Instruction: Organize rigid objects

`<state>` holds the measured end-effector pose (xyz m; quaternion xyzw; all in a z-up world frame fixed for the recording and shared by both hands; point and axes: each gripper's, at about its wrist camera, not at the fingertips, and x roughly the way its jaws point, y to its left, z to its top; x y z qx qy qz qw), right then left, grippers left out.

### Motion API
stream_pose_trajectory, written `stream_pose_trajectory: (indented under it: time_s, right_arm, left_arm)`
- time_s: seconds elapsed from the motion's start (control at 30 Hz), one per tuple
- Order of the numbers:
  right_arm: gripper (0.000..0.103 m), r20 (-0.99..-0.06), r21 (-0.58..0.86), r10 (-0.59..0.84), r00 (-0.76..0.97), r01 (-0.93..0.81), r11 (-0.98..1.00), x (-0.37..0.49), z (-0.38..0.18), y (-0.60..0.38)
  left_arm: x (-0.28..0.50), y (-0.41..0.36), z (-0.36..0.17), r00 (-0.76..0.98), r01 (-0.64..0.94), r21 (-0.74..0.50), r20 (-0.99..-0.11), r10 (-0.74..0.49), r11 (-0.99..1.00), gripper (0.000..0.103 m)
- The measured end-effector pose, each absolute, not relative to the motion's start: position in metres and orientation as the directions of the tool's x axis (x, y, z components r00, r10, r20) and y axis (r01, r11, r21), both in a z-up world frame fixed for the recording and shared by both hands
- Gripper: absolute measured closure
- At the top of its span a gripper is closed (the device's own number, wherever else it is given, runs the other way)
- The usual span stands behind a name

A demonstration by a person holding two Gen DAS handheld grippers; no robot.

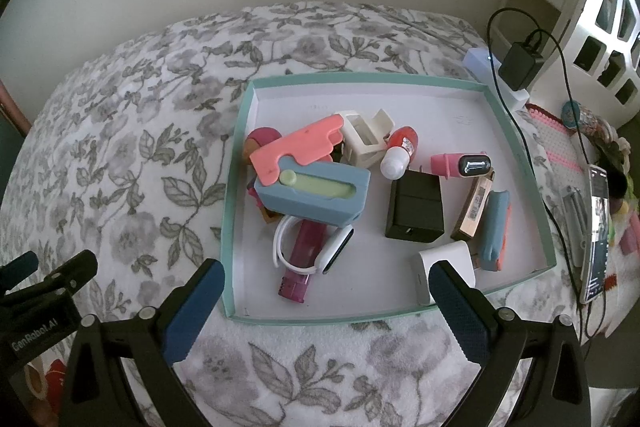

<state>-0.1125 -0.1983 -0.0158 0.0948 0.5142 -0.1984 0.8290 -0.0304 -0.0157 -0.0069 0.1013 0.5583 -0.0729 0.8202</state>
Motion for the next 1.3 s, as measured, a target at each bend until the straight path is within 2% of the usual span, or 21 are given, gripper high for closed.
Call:
stream_pose_trajectory:
  time_s: [1.3]
  right_arm:
    - [0.000, -0.894, -0.055, -0.231, 0.383, 0.419, 0.906, -0.1114, -0.0185, -0.1963]
  left_arm:
    - [-0.0303, -0.0165, -0.0078, 0.361, 0.230, 0.093, -0.933, 0.004, 0.969, 0.006]
